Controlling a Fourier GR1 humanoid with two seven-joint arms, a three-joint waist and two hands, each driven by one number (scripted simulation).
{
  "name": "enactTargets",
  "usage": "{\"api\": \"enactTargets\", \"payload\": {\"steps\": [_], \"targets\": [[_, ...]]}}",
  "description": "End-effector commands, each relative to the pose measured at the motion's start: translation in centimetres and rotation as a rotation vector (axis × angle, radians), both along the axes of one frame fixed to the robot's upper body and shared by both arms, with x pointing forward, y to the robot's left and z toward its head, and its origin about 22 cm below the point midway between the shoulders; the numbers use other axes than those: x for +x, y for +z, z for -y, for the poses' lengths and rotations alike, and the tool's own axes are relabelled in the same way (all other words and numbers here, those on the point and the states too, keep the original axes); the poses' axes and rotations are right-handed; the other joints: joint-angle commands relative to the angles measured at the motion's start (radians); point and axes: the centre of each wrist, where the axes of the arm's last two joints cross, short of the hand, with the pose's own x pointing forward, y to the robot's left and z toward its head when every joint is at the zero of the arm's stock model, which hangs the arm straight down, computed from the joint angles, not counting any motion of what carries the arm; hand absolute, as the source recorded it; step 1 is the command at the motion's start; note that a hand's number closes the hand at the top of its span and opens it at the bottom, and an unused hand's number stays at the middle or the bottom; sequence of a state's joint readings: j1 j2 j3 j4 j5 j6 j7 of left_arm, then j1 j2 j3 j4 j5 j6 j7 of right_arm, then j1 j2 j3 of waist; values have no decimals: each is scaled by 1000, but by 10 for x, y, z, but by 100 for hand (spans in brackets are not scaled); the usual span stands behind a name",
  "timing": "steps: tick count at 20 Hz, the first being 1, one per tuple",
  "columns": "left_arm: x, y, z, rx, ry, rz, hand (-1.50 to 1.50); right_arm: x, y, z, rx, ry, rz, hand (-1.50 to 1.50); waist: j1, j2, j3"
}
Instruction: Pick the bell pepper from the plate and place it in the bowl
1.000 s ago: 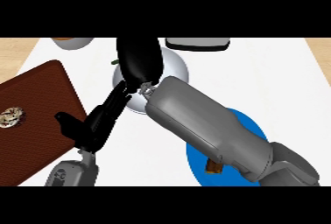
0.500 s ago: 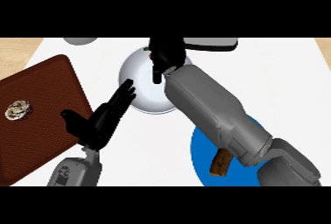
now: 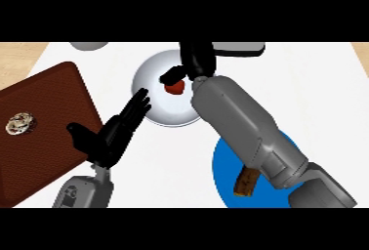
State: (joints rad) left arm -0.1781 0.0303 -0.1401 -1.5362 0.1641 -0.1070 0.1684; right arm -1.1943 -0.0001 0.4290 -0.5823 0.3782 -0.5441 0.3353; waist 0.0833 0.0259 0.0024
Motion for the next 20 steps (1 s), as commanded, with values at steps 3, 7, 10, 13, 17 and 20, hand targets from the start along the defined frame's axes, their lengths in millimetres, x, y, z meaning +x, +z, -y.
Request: {"api": "enactTargets", "payload": {"steps": [3,7,10,13,17,20], "targets": [[-2,-7,-18,13,47,-34,0,-15,6,13,389,73,200,-150,-41,-16,1],[-9,-4,-13,-7,69,-16,0,-40,8,11,528,187,270,-150,-61,-28,-1],[-26,-22,-21,-5,88,-47,0,-73,-5,19,597,257,270,-150,-97,-37,-1],[-26,-22,-32,-5,135,-47,0,-113,-18,37,659,309,289,-150,-130,-46,-1],[-16,-19,-32,-3,143,-49,0,-175,-31,58,666,395,309,-150,-147,-44,-2],[-27,-20,-33,10,140,-65,0,-224,-37,79,672,426,299,150,-154,-49,-2]]}}
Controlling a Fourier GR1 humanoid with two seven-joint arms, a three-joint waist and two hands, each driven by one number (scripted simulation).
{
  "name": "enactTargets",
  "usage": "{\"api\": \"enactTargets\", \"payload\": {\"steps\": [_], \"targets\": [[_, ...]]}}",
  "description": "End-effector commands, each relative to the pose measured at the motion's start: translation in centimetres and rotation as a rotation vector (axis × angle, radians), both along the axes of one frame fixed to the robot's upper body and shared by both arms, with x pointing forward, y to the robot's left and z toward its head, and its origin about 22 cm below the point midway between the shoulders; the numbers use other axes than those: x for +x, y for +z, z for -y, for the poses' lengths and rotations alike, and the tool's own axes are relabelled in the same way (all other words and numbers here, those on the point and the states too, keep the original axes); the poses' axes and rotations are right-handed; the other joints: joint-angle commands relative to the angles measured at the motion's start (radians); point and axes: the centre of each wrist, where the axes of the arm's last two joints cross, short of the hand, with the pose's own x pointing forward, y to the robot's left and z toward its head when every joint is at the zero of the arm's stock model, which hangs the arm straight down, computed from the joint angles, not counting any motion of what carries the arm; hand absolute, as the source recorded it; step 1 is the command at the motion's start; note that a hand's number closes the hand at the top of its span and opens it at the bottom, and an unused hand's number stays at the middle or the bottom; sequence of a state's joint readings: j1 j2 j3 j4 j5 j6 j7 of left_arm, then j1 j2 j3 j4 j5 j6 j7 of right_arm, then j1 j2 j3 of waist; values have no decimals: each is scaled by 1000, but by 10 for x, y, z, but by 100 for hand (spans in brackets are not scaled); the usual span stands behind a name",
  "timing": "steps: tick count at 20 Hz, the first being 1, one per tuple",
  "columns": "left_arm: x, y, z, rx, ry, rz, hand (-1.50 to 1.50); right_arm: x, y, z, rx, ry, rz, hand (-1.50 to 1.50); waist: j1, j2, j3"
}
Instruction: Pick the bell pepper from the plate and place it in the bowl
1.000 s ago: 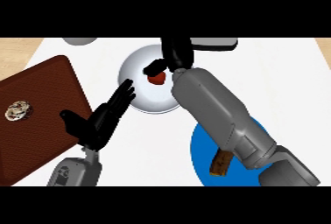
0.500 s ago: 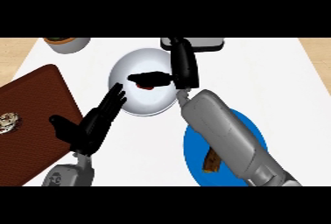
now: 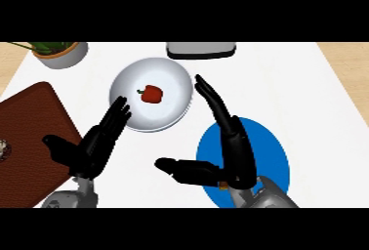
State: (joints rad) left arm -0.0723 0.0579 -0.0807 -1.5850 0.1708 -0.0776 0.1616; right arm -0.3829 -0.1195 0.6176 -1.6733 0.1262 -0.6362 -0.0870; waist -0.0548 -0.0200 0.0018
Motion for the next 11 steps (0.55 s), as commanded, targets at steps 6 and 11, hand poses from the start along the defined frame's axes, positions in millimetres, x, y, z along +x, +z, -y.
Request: {"api": "enactTargets", "payload": {"steps": [6,11], "targets": [[-10,-4,-7,-6,16,-9,0,-158,-33,60,-23,75,-45,150,-14,3,1],[-7,-6,-16,5,40,-21,0,-241,-75,62,-143,191,-171,150,-25,0,2]]}}
